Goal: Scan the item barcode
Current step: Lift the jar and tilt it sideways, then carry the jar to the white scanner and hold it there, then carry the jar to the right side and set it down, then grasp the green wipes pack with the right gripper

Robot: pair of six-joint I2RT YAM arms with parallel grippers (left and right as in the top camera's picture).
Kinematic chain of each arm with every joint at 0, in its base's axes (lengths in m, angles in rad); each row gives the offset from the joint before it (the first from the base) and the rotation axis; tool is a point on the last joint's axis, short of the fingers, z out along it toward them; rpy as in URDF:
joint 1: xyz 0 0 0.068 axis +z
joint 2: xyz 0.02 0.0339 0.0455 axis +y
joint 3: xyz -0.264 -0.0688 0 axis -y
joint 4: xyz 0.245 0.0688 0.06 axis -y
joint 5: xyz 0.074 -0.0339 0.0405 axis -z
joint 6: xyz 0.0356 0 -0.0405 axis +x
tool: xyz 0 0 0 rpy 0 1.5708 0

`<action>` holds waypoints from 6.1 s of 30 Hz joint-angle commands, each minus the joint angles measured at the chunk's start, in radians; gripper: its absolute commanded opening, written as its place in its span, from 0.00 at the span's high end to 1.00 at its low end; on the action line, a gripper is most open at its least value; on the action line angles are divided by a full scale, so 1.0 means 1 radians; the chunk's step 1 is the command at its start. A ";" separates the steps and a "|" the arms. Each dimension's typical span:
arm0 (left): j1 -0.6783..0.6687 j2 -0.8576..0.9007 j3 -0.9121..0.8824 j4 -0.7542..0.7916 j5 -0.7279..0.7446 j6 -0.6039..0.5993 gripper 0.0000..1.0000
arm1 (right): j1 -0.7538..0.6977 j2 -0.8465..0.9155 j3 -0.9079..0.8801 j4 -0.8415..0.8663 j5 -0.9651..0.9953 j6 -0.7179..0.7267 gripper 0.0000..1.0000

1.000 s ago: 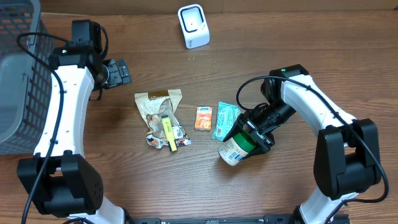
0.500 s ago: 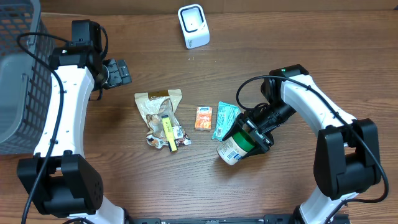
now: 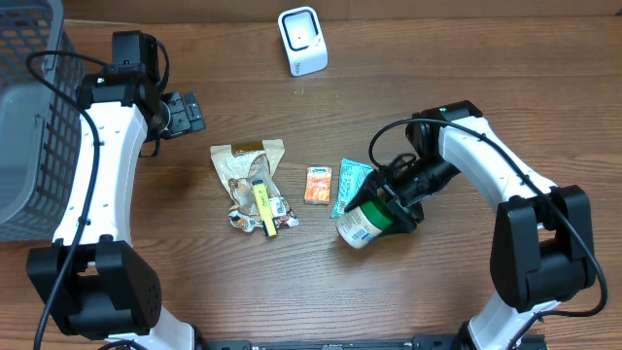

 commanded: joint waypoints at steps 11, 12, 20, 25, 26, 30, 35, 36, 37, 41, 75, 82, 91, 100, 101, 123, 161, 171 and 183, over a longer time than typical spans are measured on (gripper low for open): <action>-0.007 -0.015 0.015 0.001 -0.005 0.023 0.00 | -0.003 -0.032 0.030 0.354 0.442 -0.056 0.70; -0.007 -0.015 0.015 0.001 -0.005 0.023 0.00 | -0.006 -0.032 0.037 0.355 0.435 -0.077 0.75; -0.007 -0.015 0.015 0.001 -0.005 0.023 0.00 | -0.035 -0.032 0.320 0.143 0.437 -0.134 0.96; -0.007 -0.015 0.015 0.001 -0.005 0.023 0.00 | -0.028 -0.032 0.595 0.055 0.483 -0.137 0.96; -0.007 -0.015 0.015 0.001 -0.005 0.023 0.00 | -0.027 -0.032 0.668 0.042 0.491 -0.137 0.96; -0.007 -0.015 0.015 0.001 -0.005 0.023 0.00 | -0.027 -0.032 0.889 0.060 0.506 -0.134 0.96; -0.007 -0.015 0.015 0.001 -0.005 0.023 0.00 | -0.019 -0.032 0.998 0.255 0.583 -0.157 0.96; -0.007 -0.015 0.015 0.001 -0.005 0.023 0.00 | -0.012 -0.029 0.997 0.328 0.599 -0.161 0.96; -0.007 -0.015 0.015 0.001 -0.005 0.023 0.00 | -0.005 -0.022 0.996 0.370 0.618 -0.161 0.96; -0.007 -0.015 0.015 0.001 -0.005 0.023 0.00 | 0.022 0.017 0.996 0.512 0.705 -0.161 0.96; -0.007 -0.015 0.015 0.001 -0.005 0.023 0.00 | 0.089 0.684 0.996 1.290 0.566 -0.152 0.96; -0.007 -0.015 0.015 0.001 -0.005 0.023 0.00 | 0.124 0.735 0.996 1.418 0.598 -0.152 0.96; -0.007 -0.015 0.015 0.001 -0.005 0.023 0.00 | 0.135 0.739 0.996 1.458 0.745 -0.151 0.96; -0.007 -0.015 0.015 0.001 -0.005 0.023 0.00 | 0.103 0.643 0.996 1.477 0.642 -0.073 0.96; -0.007 -0.015 0.015 0.001 -0.005 0.023 0.00 | 0.096 0.616 0.996 1.466 0.624 -0.069 0.96; -0.007 -0.015 0.015 0.001 -0.005 0.023 0.00 | -0.195 0.123 0.994 0.200 0.654 -0.132 0.96; -0.007 -0.015 0.015 0.001 -0.005 0.023 0.00 | -0.330 0.171 0.254 0.408 0.931 -0.235 0.09; -0.007 -0.015 0.015 0.001 -0.005 0.023 0.00 | -0.309 0.170 0.723 0.003 0.785 -0.206 0.14; -0.007 -0.015 0.015 0.001 -0.005 0.023 0.00 | -0.134 0.171 0.507 -0.022 0.627 -0.208 0.44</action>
